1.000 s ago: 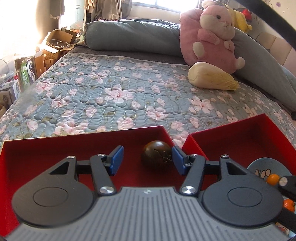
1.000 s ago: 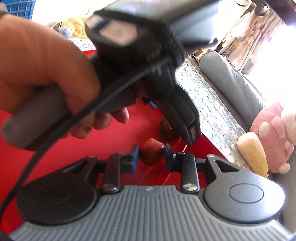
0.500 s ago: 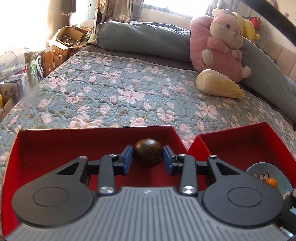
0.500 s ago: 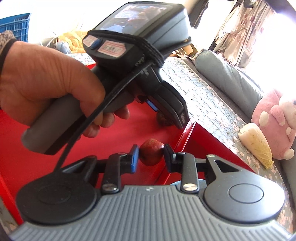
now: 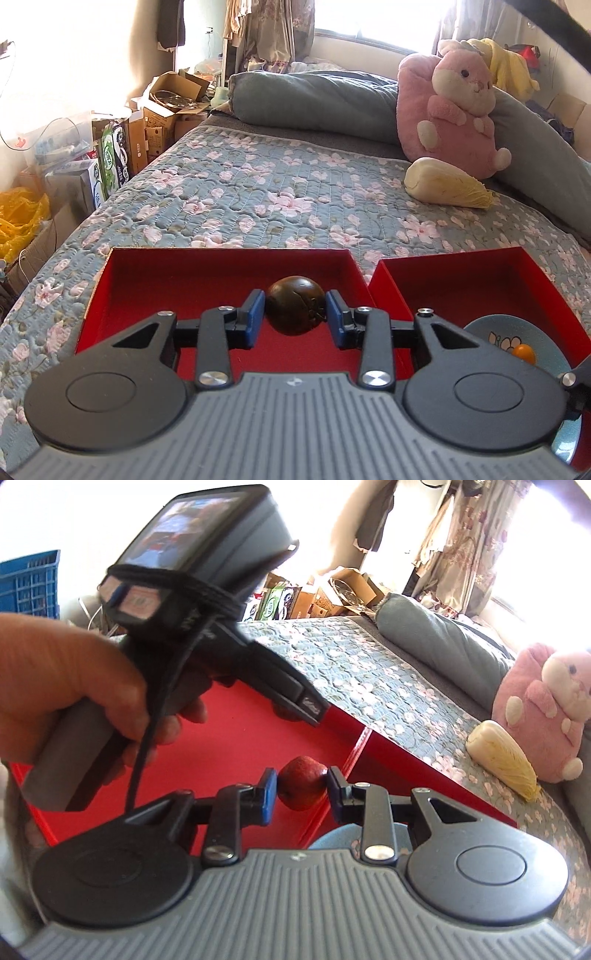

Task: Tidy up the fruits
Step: 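Carry both tomatoes onto the blue plate and open both tools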

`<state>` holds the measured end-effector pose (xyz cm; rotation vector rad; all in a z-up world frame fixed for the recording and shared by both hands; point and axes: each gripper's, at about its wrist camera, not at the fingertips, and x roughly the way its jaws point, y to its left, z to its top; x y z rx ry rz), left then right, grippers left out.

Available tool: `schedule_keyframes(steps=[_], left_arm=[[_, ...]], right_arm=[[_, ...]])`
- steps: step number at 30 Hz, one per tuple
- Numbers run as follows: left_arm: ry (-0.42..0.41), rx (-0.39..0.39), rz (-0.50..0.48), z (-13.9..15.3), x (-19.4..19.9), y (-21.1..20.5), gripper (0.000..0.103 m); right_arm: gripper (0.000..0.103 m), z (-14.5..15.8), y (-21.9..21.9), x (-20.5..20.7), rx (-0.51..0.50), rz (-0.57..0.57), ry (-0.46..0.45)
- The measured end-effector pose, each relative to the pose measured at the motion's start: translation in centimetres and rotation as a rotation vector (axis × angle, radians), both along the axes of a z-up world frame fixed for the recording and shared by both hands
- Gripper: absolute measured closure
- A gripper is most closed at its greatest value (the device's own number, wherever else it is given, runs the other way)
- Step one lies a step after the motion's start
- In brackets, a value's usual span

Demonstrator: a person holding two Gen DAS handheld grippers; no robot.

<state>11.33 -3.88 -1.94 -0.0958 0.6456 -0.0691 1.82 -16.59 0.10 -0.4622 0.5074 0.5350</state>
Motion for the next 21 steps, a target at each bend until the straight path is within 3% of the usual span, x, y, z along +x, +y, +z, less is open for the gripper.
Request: schedule_keyframes(steps=[9, 21], left_arm=[[-0.036, 0.043, -0.054, 1.5, -3.6, -2.6, 0.061], [-0.063, 0.082, -0.141, 2.3, -6.2, -5.8, 0.061]], right_arm=[[0.07, 0.7, -3.2, -0.5, 0.104, -0.061, 0.031], [0.07, 0.5, -7.6, -2.8, 0.13, -0.15, 0.029]])
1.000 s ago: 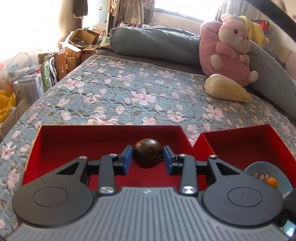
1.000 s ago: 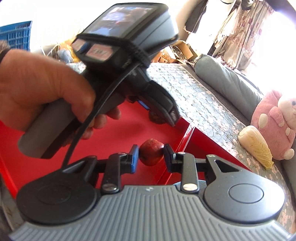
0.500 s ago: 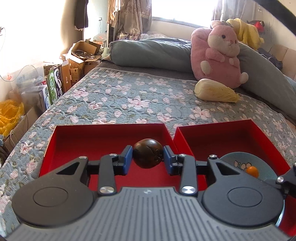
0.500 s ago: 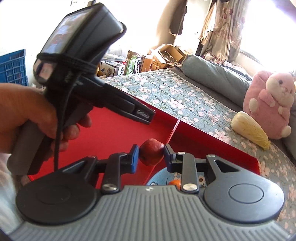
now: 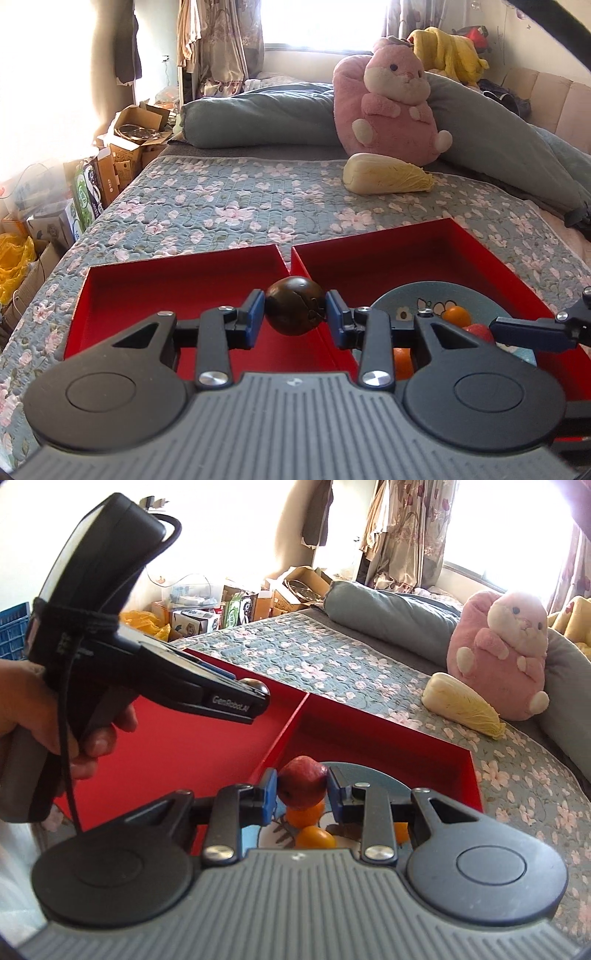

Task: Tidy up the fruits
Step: 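Carry both tomatoes onto the blue plate and open both tools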

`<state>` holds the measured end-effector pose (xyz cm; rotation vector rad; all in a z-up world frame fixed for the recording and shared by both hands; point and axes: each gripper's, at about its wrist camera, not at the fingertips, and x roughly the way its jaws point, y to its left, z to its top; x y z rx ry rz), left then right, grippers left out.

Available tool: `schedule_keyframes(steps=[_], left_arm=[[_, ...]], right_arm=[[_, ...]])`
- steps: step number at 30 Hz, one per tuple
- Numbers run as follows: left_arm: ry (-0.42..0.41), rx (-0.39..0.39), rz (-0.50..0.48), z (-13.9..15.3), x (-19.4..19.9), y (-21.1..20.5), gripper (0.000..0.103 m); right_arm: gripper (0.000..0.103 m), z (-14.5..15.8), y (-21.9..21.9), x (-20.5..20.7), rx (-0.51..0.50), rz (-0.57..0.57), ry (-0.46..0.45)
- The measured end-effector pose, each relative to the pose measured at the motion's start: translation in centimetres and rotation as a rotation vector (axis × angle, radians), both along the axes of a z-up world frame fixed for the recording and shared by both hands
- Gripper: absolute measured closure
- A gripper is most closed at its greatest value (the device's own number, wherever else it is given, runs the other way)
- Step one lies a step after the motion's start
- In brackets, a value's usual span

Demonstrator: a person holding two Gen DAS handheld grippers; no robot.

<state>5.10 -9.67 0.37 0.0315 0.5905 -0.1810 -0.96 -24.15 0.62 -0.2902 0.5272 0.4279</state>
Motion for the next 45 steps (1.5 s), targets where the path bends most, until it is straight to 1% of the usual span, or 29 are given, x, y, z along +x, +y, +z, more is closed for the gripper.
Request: schedule_keyframes(steps=[4, 11, 16, 20, 23, 29, 31, 35, 37, 38, 39, 41, 45], left_arm=[[0.001, 0.017, -0.041, -0.2, -0.9, -1.3, 0.061], [0.018, 0.034, -0.126, -1.2, -2.1, -4.4, 0.061], [0.06, 0.008, -0.199, -2.5, -3.0, -6.5, 0.061], [0.071, 0.039, -0.25, -3.5, -3.6, -7.9, 0.061], [0.066, 0.048, -0.258, -3.9, -3.7, -8.3, 0.061], [0.055, 0.039, -0.287, -4.0, -3.7, -8.6, 0.061], [0.053, 0.038, -0.299, -3.9, -3.9, -8.8, 0.061], [0.058, 0.037, -0.301, -3.8, -4.1, -9.1, 0.06], [0.066, 0.026, -0.298, -3.7, -4.2, -9.0, 0.059], [0.069, 0.021, -0.295, -3.6, -4.4, -9.1, 0.056], [0.071, 0.021, -0.29, -3.6, -4.6, -9.1, 0.053], [0.074, 0.019, -0.286, -3.4, -5.1, -9.3, 0.046], [0.08, 0.022, -0.272, -3.1, -6.2, -9.4, 0.042]], right_arm=[[0.07, -0.6, -1.9, -0.3, 0.001, -0.048, 0.015], [0.07, -1.9, -5.0, -0.4, 0.043, -0.13, 0.073], [0.07, -2.7, -6.3, 0.9, 0.084, -0.183, 0.111], [0.07, -3.4, -7.2, 3.1, 0.116, -0.223, 0.145], [0.07, -4.1, -7.4, 4.8, 0.112, -0.247, 0.168], [0.069, -5.0, -7.2, 7.1, 0.104, -0.261, 0.187], [0.069, -4.7, -7.0, 7.5, 0.11, -0.259, 0.173], [0.068, -4.2, -6.3, 8.0, 0.09, -0.241, 0.183], [0.065, -4.2, -6.0, 8.1, 0.079, -0.233, 0.194], [0.056, -4.2, -5.9, 7.9, 0.079, -0.233, 0.196], [0.044, -4.1, -5.9, 7.8, 0.08, -0.236, 0.194], [0.035, -3.8, -5.9, 7.2, 0.084, -0.248, 0.178], [0.035, -2.9, -6.1, 5.9, 0.102, -0.263, 0.168]])
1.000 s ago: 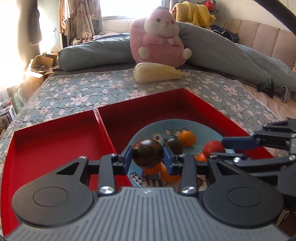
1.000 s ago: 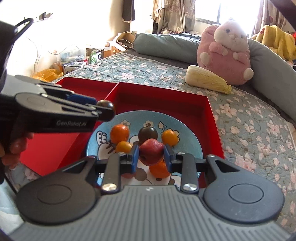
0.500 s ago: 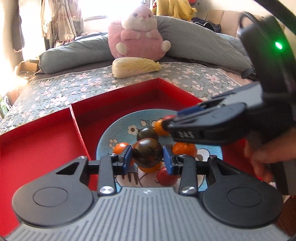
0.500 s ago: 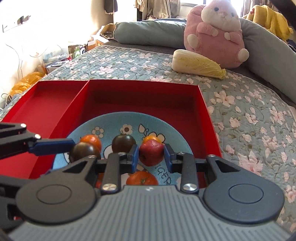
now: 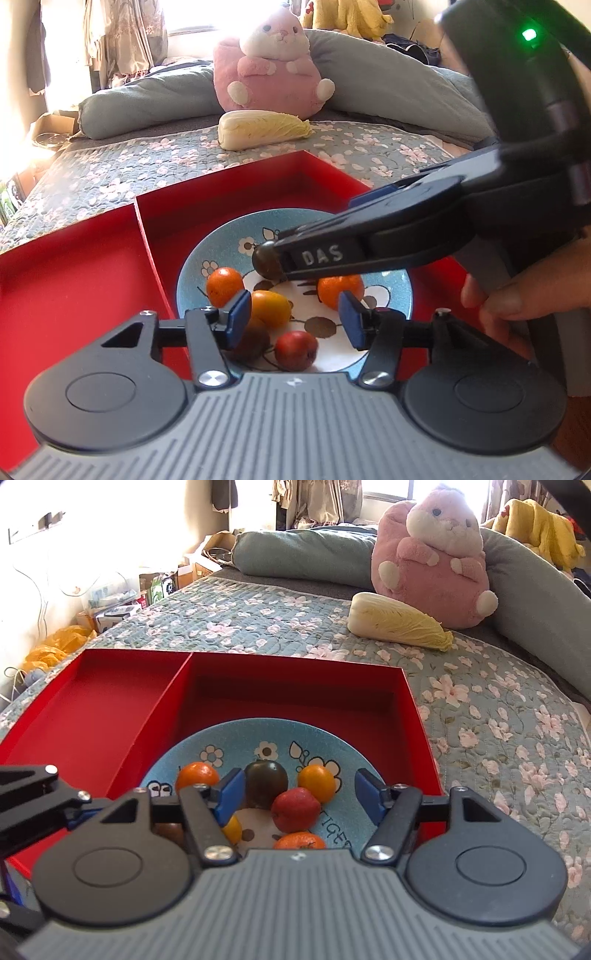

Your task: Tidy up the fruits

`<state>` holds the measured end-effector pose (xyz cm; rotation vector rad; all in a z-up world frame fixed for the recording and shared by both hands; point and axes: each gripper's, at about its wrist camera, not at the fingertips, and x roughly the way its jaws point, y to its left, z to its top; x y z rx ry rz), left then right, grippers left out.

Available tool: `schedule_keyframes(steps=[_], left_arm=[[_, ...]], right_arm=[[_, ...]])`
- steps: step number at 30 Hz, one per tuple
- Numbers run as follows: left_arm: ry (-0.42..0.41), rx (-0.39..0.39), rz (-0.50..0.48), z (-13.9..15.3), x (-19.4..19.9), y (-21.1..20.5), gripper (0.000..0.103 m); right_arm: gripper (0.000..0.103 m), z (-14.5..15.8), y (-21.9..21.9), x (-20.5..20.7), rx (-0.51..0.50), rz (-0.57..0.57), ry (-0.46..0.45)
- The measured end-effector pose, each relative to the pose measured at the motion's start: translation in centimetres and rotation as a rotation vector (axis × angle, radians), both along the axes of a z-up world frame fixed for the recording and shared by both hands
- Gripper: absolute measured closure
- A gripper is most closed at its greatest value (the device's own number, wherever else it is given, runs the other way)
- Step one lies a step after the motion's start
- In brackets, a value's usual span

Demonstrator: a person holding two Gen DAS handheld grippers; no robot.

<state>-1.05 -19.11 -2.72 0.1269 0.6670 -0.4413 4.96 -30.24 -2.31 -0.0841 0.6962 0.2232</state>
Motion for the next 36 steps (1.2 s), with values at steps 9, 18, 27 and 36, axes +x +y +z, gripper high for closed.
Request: schedule_keyframes(steps=[9, 18, 27, 36], left_arm=[[0.018, -0.004, 0.07, 0.9, -2.9, 0.5, 0.025], [0.003, 0.047, 0.093, 1.4, -6.3, 0.1, 0.012], [-0.107, 0.151, 0.074, 1.8, -8.9, -1.4, 0.002], [-0.022, 0.084, 0.118, 2.5, -9.7, -1.1, 0.002]], right_arm=[[0.035, 2.4, -2.6, -5.1, 0.142, -0.082, 0.008], [0.033, 4.7, -4.2, -11.4, 0.161, -0.08, -0.023], [0.032, 3.3, -4.9, -15.5, 0.145, -0.08, 0.036], [0.031, 4.5, -5.4, -17.5, 0.137, -0.08, 0.011]])
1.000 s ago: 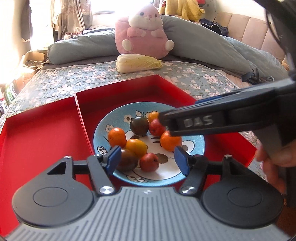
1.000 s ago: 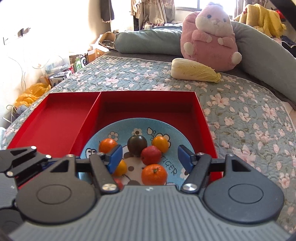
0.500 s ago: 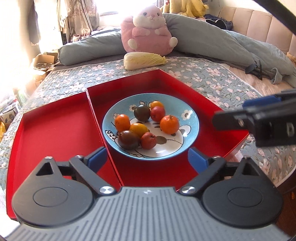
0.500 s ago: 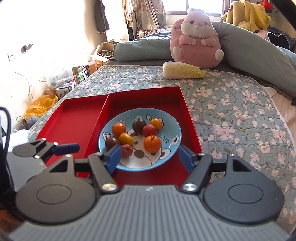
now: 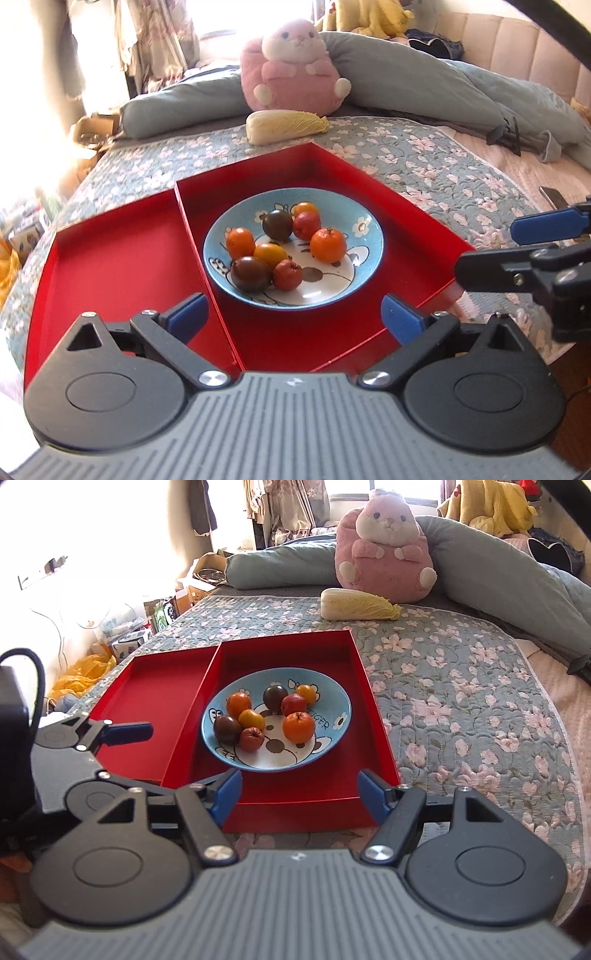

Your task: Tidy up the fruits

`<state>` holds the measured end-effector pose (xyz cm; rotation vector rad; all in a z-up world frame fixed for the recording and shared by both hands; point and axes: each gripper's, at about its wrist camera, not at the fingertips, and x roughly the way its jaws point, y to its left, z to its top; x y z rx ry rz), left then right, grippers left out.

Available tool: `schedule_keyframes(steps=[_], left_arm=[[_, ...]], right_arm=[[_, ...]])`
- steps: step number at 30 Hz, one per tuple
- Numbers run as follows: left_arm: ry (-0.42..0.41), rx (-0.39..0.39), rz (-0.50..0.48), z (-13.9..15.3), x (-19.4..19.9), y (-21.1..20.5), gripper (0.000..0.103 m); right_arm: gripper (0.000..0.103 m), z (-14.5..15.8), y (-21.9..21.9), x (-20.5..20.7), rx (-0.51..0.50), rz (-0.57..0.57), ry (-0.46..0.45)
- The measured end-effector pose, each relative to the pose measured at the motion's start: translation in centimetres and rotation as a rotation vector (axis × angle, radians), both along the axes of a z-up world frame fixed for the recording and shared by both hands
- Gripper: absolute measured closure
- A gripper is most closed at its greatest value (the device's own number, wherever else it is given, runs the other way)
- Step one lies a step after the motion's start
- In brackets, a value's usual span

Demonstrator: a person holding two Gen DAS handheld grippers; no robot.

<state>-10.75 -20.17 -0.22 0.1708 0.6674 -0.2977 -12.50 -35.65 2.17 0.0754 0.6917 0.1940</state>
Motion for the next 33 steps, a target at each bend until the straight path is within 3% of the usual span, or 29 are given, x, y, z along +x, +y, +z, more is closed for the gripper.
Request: schedule_keyframes(steps=[7, 19, 33], left_arm=[[-0.018, -0.021, 0.008, 0.3, -1.5, 0.2, 0.002], [0.001, -0.037, 0.027, 0.1, -1.4, 0.6, 0.002], [0.014, -0.046, 0.043, 0.1, -1.0, 0.9, 0.002]], right_arm=[[0.031, 0.1, -1.2, -1.2, 0.029, -0.029, 0.022], [0.031, -3.6, 0.7, -2.9, 0.005, 0.053, 0.142], [0.031, -3.9, 2.9, -1.7, -0.003, 0.1, 0.146]])
